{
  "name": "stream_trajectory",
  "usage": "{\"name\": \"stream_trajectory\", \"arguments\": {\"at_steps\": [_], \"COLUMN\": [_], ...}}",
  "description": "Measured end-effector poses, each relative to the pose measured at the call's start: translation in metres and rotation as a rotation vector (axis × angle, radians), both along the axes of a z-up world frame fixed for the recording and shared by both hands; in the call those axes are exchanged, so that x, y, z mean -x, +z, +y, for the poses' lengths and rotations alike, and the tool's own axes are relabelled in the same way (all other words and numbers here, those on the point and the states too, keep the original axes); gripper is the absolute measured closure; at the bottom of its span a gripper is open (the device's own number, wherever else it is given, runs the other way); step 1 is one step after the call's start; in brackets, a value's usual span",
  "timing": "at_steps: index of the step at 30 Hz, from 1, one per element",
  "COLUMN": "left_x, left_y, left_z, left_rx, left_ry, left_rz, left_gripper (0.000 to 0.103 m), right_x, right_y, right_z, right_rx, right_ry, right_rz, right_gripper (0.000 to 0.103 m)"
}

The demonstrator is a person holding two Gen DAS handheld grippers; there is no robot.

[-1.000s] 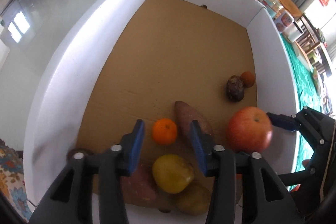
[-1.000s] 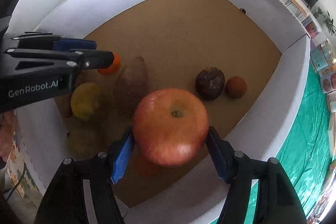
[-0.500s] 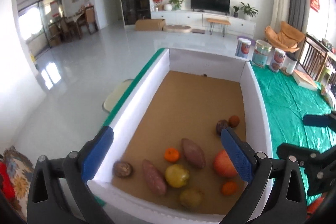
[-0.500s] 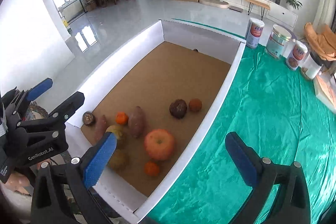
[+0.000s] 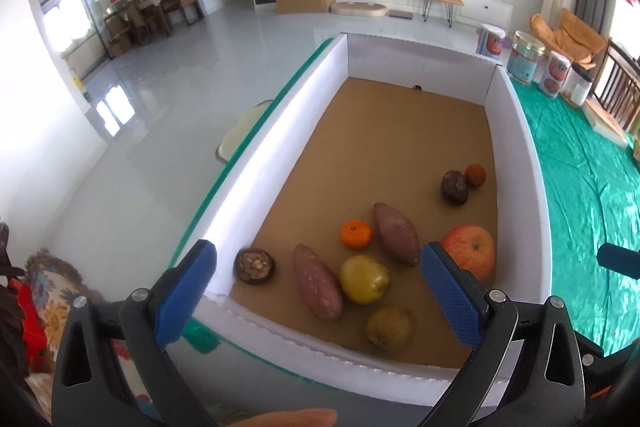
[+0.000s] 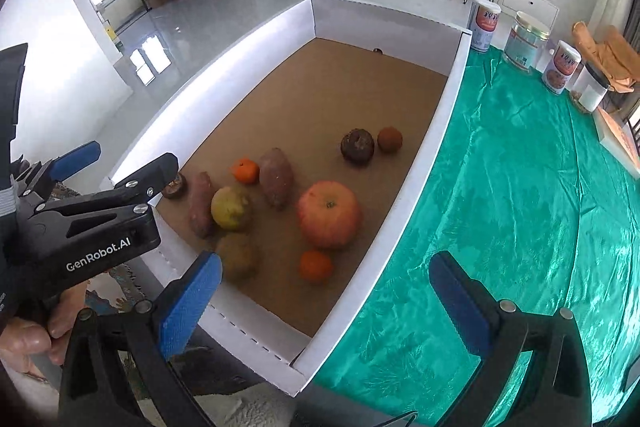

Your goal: Organize fruits

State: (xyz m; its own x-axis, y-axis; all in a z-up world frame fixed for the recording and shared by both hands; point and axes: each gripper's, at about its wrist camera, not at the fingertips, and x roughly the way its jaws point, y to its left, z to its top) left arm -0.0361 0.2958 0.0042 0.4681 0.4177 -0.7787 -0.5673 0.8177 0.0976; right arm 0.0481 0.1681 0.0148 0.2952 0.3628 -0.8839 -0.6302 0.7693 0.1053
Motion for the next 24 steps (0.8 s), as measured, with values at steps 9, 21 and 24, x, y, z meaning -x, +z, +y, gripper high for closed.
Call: {"name": "stream_trajectory", "arguments": {"at_steps": [9, 21, 24], "left_x": [0.002, 0.005, 0.007], "left_y": [0.001, -0.011, -0.011], "left_z": [0.001, 0.014, 0.010], "left_rx": [0.009, 0.052, 0.038], "left_ry": [-0.011, -0.015, -0.025], "left_rz": [-0.007, 0.017, 0.019], "left_gripper": [0.001, 0.001, 0.001], "right_x": [0.004, 0.010, 0.011], "right_y": [0.000, -0.008, -0.006], "right_z": [0.005, 0.018, 0.020], "right_rx": [0.013, 0.036, 0.032], "right_ry": [-0.032, -0.011, -0.008], "right_rz": [-0.003, 0.004, -0.002], "right_gripper": [0.000, 0.000, 0.000]}}
